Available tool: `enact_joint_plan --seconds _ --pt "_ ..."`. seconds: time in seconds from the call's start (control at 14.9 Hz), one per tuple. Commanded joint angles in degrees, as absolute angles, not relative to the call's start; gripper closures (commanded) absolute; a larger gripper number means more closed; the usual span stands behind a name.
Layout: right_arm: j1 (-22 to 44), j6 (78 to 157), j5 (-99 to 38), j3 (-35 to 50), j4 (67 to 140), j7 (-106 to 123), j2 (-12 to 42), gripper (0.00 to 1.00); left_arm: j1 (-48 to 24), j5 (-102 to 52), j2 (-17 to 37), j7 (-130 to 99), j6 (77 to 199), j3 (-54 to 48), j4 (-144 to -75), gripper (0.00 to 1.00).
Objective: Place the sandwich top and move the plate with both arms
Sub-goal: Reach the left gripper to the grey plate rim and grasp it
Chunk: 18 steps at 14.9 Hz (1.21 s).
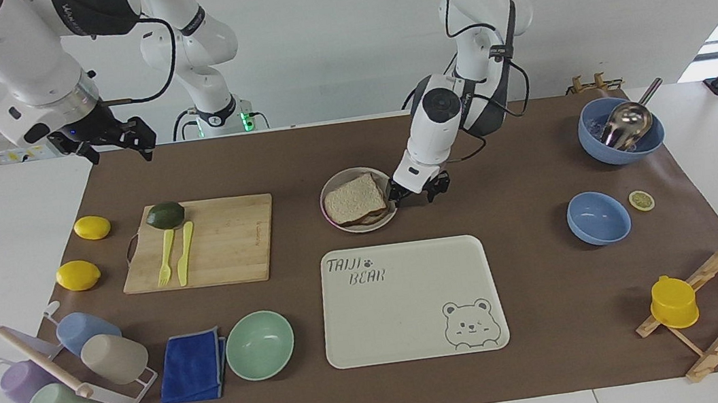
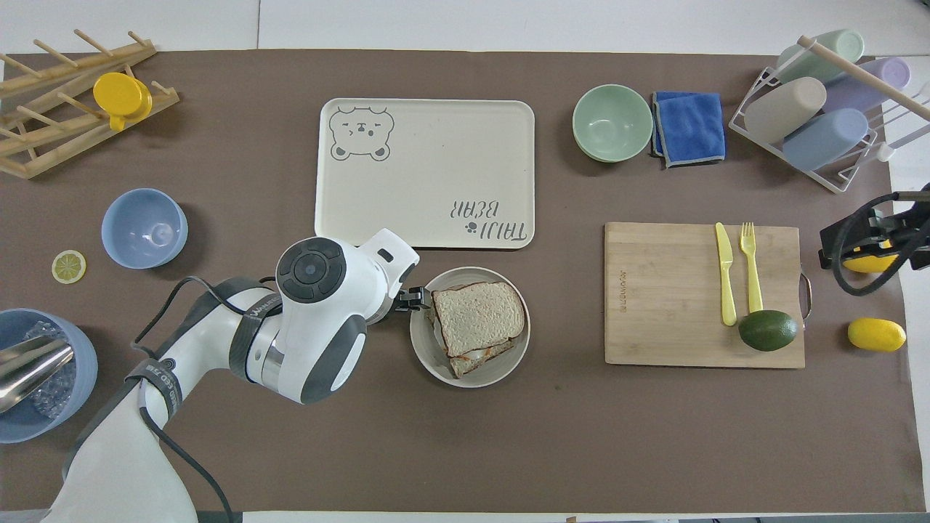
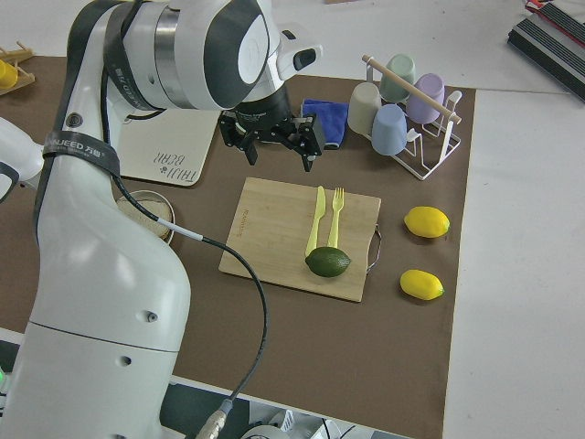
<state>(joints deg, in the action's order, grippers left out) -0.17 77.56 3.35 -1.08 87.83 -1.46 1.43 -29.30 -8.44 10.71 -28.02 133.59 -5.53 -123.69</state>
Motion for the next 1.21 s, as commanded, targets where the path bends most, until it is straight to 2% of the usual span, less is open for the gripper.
enact_joint_plan --seconds 0.0,0.27,0.4,0.67,1.14 --pt "0.00 76.82 1.93 -1.67 88.06 0.26 1.23 0.00 -30.32 -9.93 9.67 -26.46 134.56 -4.75 -124.98 0.09" --pt "0.00 77.43 1.58 -1.67 88.07 0.18 1.23 0.00 -32.16 -10.72 9.06 -26.19 134.03 -4.66 -125.94 0.10" --pt "-0.87 77.52 1.58 -1.67 87.98 0.70 1.41 0.00 -33.22 -10.81 8.70 -26.28 134.30 -4.66 -127.09 0.15" --pt "-1.32 79.01 1.32 -1.67 87.45 0.09 1.41 0.00 -33.14 -10.90 8.44 -26.28 134.30 -4.75 -127.88 0.32" --pt "-1.49 79.10 0.62 -1.85 87.28 0.17 1.32 0.00 -33.40 -13.09 8.44 -26.28 134.12 -5.01 -127.79 0.68"
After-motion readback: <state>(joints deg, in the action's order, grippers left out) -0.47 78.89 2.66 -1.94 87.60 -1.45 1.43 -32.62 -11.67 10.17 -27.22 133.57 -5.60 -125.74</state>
